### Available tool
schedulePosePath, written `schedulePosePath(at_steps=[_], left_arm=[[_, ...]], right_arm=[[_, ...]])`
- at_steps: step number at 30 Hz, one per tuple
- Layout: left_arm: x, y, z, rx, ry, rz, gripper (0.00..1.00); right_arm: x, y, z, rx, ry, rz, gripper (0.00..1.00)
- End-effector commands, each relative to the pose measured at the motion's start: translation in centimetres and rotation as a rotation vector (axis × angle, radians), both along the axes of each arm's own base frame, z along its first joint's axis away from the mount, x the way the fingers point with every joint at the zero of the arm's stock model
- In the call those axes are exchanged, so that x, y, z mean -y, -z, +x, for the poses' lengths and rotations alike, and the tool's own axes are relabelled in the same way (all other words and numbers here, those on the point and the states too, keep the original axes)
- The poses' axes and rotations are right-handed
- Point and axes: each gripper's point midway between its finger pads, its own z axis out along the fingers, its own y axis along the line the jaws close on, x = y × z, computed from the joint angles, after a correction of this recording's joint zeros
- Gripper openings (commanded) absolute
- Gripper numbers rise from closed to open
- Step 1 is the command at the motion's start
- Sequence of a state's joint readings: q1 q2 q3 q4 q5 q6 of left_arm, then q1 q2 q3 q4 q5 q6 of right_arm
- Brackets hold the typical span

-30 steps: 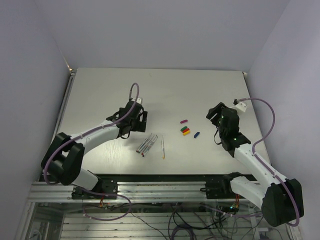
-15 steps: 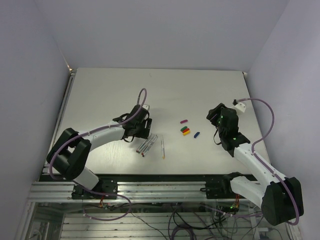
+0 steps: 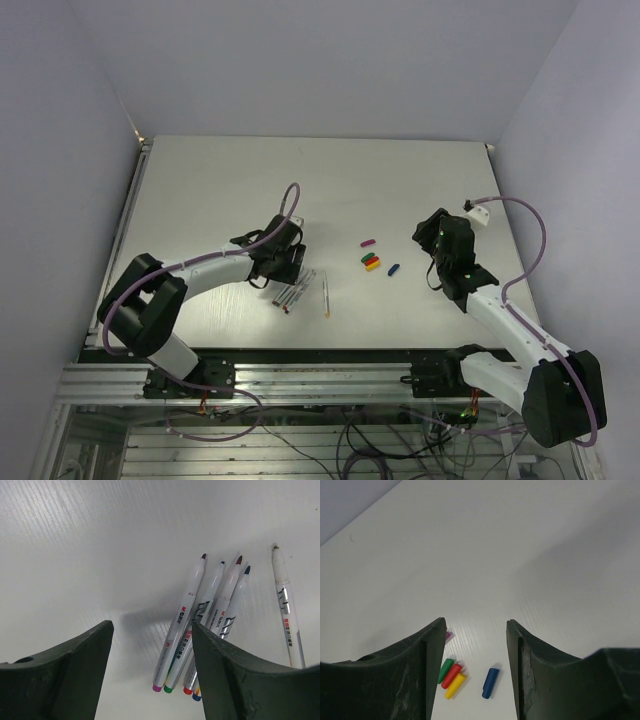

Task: Insert the pens into the pen caps

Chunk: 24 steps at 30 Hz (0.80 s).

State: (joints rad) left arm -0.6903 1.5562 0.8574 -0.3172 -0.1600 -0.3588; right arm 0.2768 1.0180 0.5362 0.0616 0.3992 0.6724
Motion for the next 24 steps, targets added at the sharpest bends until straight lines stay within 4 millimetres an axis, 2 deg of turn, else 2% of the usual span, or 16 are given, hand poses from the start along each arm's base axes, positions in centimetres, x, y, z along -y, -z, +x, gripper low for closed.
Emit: schedulePosePath(at_steps=[1, 24], left_arm=[[0.5, -0.5, -0.2, -0.011, 0.014, -0.003, 0.74], [0.3, 1.1, -2.0, -0.086, 0.017, 0.024, 0.69]], right_arm=[[-0.2, 0.4, 0.0, -0.01, -0.01, 0.002, 0.51], [-0.5, 1.3, -0.2, -0.027, -0.023, 0.013, 0.51]])
